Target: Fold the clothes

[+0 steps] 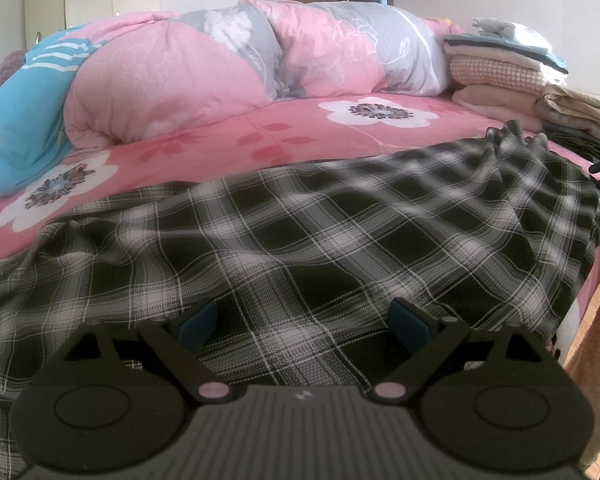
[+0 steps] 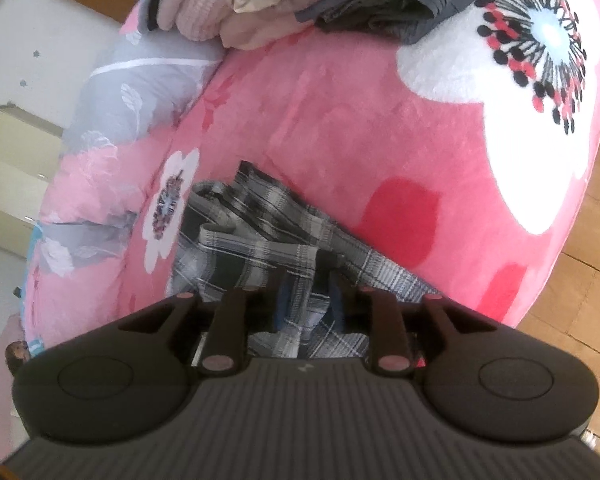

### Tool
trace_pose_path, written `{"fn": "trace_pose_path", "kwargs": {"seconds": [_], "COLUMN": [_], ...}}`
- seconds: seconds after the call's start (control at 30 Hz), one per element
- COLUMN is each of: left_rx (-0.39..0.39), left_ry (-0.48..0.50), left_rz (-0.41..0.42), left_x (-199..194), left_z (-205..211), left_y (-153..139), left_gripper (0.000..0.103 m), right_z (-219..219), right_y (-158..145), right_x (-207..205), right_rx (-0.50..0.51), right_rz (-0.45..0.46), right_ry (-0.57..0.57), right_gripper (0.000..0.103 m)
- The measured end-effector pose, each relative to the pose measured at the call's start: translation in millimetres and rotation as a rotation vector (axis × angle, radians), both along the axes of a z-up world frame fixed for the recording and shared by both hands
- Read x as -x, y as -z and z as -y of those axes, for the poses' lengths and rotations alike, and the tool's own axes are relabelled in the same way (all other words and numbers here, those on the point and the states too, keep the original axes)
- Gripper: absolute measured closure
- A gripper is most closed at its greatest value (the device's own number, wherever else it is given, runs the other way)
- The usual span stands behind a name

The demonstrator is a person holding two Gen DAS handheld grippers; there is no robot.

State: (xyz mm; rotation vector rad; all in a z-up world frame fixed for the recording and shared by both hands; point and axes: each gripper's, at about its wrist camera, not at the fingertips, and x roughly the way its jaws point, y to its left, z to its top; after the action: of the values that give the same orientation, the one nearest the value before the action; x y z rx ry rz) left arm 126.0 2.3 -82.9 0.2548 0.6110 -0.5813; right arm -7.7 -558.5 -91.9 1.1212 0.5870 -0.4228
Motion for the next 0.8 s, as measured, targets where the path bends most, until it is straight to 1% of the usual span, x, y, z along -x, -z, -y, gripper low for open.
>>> {"fn": "trace_pose_path", "kwargs": {"seconds": [0.13, 0.33, 0.4, 0.47, 0.57, 0.63, 0.8], "left_rx": [0.0, 0.0, 0.0, 0.0, -0.001, 0.0, 0.0], "left_ry": [0.0, 0.0, 0.0, 0.001, 0.001, 0.002, 0.001], "left_rz": [0.0, -0.001, -0.001, -0.001, -0.001, -0.001, -0.002], "left_x": [0, 0, -1, -1, -1, -1, -1], "left_z": [0, 0, 0, -1, -1, -1, -1], "left_y": [0, 0, 0, 0, -1, -1, -1], "left_gripper": [0.01, 0.01, 0.01, 0.01, 0.01, 0.01, 0.01], "right_z": [4, 3, 2, 3, 2, -1, -1], "right_y": [5, 3, 1, 1, -4, -13, -31], "right_x": [-5, -13, -14, -13, -6, 2, 30], "right_rx": [-0.008, 0.032, 0.055, 0.068, 0.078, 0.107, 0.131], "right_rz": [-0.023, -0.06, -0.074, -0.07, -0.011, 0.017, 0.093], "right_ry": [-0.005, -0.046, -0.057, -0.07, -0.085, -0.095, -0.073], "right_gripper": [0.082, 0.084, 0.093, 0.097, 0.1, 0.1, 0.101]}}
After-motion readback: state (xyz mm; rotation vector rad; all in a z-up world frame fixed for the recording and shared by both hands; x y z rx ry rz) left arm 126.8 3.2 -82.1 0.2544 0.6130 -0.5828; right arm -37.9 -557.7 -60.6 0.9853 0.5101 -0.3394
